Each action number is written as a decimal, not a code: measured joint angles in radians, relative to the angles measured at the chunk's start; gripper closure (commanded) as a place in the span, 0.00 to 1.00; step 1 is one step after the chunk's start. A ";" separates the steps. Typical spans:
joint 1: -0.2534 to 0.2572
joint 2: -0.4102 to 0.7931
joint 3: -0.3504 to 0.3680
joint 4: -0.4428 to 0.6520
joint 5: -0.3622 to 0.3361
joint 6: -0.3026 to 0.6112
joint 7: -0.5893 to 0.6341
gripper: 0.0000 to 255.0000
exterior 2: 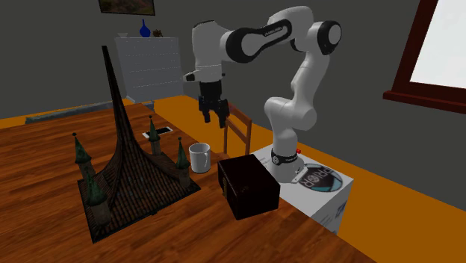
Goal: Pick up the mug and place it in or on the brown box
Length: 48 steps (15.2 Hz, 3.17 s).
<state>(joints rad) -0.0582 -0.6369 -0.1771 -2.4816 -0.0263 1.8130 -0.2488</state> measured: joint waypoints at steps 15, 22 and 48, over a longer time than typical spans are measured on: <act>-0.050 0.340 -0.191 -0.030 -0.037 0.373 -0.212 0.00; -0.044 0.388 -0.201 -0.067 -0.023 0.457 -0.226 0.00; -0.052 0.306 -0.182 0.002 -0.045 0.311 -0.201 1.00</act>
<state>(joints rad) -0.1098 -0.3305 -0.3590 -2.4797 -0.0709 2.1235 -0.4494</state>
